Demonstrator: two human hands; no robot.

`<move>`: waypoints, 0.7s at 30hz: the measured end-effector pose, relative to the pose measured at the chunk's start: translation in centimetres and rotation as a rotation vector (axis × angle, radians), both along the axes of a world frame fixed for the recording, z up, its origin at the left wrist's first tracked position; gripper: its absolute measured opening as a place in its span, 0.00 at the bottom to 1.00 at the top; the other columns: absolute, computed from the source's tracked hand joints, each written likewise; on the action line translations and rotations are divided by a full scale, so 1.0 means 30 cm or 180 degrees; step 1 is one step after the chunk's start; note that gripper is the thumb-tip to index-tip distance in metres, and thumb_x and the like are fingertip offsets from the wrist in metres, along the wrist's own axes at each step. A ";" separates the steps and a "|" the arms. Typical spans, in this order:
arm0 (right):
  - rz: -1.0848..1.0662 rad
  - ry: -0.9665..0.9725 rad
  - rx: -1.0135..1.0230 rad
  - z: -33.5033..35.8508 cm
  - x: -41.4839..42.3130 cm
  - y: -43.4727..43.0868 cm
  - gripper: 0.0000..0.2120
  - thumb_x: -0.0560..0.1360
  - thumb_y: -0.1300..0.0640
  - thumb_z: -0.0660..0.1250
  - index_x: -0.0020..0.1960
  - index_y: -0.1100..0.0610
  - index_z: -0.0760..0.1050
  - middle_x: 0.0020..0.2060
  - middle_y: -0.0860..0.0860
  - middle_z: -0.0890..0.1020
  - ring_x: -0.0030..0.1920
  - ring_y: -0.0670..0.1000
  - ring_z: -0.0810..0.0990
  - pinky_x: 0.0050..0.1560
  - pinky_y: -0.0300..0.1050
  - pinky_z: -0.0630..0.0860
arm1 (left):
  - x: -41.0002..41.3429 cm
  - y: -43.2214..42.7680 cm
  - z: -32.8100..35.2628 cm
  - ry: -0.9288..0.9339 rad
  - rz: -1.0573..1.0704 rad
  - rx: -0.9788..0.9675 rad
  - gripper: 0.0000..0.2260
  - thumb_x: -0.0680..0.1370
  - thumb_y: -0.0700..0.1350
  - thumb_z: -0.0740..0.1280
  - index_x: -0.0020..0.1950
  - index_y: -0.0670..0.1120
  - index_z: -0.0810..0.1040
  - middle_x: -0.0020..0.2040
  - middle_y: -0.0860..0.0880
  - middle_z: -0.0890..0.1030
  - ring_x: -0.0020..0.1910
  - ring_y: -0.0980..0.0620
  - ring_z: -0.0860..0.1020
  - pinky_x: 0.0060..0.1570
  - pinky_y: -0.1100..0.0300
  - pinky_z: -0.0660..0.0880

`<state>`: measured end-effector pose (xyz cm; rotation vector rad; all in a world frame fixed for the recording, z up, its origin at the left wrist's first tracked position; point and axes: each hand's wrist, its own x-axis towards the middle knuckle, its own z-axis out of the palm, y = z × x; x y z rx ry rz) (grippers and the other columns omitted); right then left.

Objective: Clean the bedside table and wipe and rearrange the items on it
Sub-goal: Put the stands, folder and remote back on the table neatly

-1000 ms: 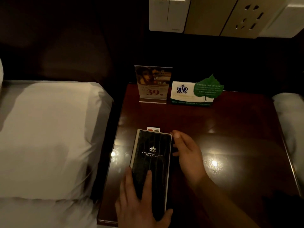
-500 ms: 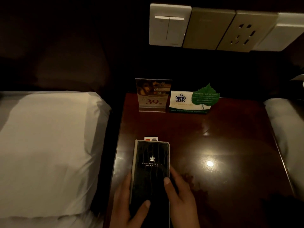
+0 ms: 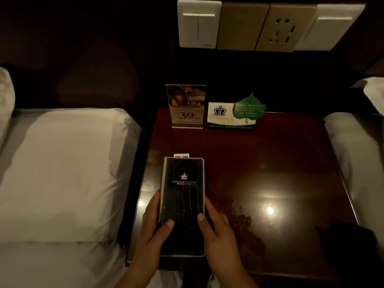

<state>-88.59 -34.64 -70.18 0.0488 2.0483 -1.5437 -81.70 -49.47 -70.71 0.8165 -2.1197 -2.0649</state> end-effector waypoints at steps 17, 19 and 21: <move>-0.0147 0.0309 0.0119 -0.060 0.001 -0.009 0.20 0.81 0.50 0.61 0.70 0.35 0.67 0.60 0.41 0.74 0.60 0.35 0.74 0.59 0.29 0.71 | -0.002 0.015 -0.051 0.0058 -0.0066 -0.1336 0.37 0.73 0.65 0.60 0.80 0.61 0.53 0.77 0.61 0.62 0.75 0.64 0.59 0.70 0.57 0.61; -0.0028 0.0235 0.0077 -0.064 -0.009 -0.006 0.20 0.80 0.50 0.62 0.70 0.35 0.67 0.61 0.43 0.76 0.60 0.38 0.76 0.62 0.38 0.74 | 0.005 0.016 -0.055 0.0162 0.0053 -0.1264 0.36 0.73 0.62 0.62 0.80 0.58 0.56 0.76 0.60 0.65 0.74 0.61 0.63 0.69 0.55 0.65; -0.0002 0.0150 -0.0028 -0.049 -0.042 -0.002 0.18 0.79 0.50 0.64 0.66 0.34 0.71 0.57 0.41 0.80 0.58 0.40 0.79 0.58 0.38 0.78 | 0.020 0.016 -0.054 0.0262 0.0088 -0.1289 0.36 0.73 0.60 0.64 0.80 0.56 0.58 0.76 0.59 0.65 0.74 0.58 0.65 0.69 0.55 0.67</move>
